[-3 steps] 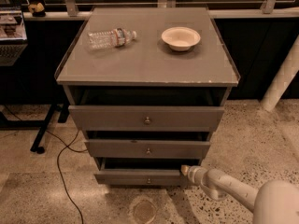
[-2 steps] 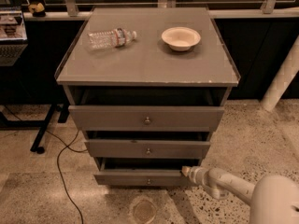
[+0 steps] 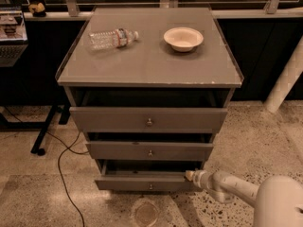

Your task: Open bottom drawer

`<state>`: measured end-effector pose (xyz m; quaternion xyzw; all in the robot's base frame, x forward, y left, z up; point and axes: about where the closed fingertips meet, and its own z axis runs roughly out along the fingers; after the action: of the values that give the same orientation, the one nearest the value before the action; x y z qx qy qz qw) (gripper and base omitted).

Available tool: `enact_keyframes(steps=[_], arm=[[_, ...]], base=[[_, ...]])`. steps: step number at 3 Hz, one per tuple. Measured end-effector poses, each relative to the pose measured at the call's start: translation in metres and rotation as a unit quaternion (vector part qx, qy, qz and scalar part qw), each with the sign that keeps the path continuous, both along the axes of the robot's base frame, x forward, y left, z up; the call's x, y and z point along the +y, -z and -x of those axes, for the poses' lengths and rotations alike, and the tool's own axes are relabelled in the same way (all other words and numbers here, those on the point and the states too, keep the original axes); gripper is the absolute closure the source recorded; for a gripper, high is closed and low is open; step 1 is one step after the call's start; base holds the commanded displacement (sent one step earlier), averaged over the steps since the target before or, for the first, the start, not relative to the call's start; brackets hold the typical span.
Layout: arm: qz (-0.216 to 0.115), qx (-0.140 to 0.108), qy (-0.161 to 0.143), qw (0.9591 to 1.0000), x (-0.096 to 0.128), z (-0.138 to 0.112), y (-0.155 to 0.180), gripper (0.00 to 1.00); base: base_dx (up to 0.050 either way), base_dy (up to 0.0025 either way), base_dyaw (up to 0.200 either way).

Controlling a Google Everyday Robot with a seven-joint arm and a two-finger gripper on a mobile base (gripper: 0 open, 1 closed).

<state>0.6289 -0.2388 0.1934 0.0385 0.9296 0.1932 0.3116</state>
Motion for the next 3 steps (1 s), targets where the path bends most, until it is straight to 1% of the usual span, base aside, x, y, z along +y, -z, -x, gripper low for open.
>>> enact_keyframes(steps=[1, 2, 3], arm=[[0.004, 0.004, -0.012, 0.9999, 0.006, -0.003, 0.000, 1.00], [0.015, 0.026, -0.052, 0.9982, 0.022, -0.006, 0.010, 1.00], [0.020, 0.051, -0.088, 0.9946, 0.035, -0.003, 0.019, 1.00]], base=[[0.000, 0.00000, 0.000], [0.000, 0.00000, 0.000], [0.000, 0.00000, 0.000]])
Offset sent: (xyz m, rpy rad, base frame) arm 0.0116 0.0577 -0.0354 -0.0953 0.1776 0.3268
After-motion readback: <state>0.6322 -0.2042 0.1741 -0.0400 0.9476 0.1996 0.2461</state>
